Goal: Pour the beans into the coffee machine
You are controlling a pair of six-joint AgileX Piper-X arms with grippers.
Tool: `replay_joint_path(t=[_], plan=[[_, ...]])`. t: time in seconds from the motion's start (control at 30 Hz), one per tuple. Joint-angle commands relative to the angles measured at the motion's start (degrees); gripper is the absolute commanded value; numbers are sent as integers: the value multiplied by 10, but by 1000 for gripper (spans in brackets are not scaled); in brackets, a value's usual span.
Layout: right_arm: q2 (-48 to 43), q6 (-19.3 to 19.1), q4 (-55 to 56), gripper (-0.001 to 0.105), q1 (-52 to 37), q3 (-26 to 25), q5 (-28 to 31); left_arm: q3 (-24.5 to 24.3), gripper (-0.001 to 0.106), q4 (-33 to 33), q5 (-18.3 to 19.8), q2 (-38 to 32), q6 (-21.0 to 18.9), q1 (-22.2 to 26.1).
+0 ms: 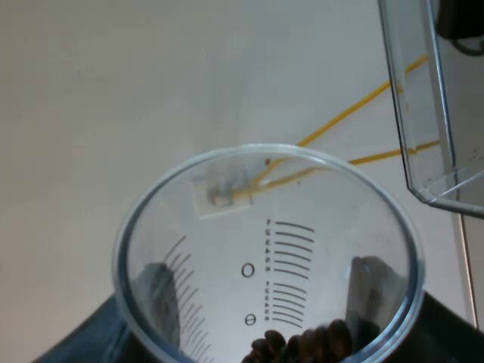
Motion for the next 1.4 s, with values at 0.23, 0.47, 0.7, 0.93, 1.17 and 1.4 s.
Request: replay_joint_path(t=[0.23,0.47,0.7,0.93,1.17,1.4], plan=[[-4,-1,-9,62,0,-2,4,-5,25,-2,-33,5,65,-1],[-4,-2,-9,62,0,-2,4,-5,25,-2,-33,5,117,-1],[-4,2,-9,62,0,-2,4,-5,25,-16,-33,5,159,-1],[-4,14,-9,62,0,-2,4,-5,25,-20,-32,5,181,-1],[-4,14,-9,62,0,-2,4,-5,25,-25,-16,5,218,-2],[-4,14,-9,62,0,-2,4,-5,25,-32,-4,5,237,-2]])
